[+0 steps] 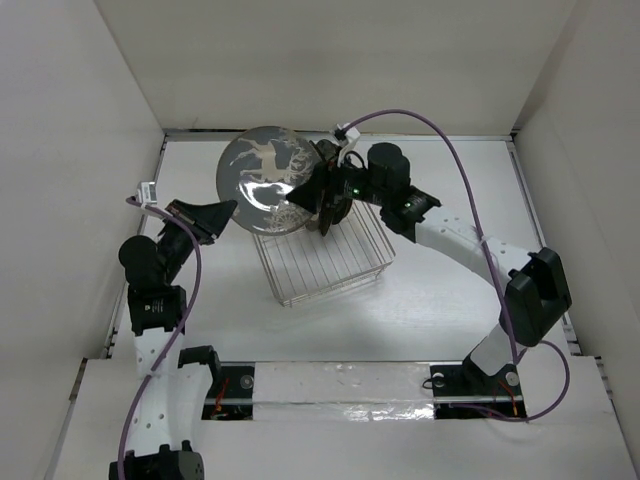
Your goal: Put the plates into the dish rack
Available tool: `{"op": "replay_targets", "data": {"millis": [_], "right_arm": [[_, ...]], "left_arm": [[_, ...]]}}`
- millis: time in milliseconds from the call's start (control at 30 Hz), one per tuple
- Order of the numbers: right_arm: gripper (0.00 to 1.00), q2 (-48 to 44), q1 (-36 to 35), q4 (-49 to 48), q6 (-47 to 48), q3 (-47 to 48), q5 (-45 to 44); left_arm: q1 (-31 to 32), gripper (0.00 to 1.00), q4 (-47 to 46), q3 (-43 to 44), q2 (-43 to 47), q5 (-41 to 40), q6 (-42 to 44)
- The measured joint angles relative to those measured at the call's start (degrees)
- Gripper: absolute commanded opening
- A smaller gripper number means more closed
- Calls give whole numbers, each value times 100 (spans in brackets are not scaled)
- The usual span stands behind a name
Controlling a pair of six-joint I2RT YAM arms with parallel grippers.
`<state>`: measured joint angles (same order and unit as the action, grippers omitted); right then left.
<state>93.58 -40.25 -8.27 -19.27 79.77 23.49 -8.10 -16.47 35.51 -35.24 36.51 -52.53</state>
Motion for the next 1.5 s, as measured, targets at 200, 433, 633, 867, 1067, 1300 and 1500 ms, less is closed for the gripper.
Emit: {"op": "replay_targets", "data": {"millis": [200, 433, 633, 867, 1067, 1300, 1500], "right_arm": [[48, -160, 229, -1349, -684, -811, 1029], [7, -372, 286, -2299, -1506, -1377, 1427], [0, -640, 269, -2402, -1565, -1698, 1370], [0, -994, 313, -1873, -1499, -1871, 769], [0, -1423, 247, -765, -1019, -1567, -608], [0, -925, -400, 717, -4, -232, -3121], [0, 74, -1043, 1438, 767, 787, -4677]], "left_arm": [[11, 0, -592, -302, -96, 426, -236], [-24, 0, -925, -463, -278, 535, -181], [24, 74, -992, -459, -291, 533, 157], [28, 93, -26, 50, -348, -52, 920], [118, 95, 955, 619, -348, -1366, 1685], [590, 88, 1296, 619, -435, -1742, 2218], [903, 86, 1335, 619, -439, -1777, 2531]]}}
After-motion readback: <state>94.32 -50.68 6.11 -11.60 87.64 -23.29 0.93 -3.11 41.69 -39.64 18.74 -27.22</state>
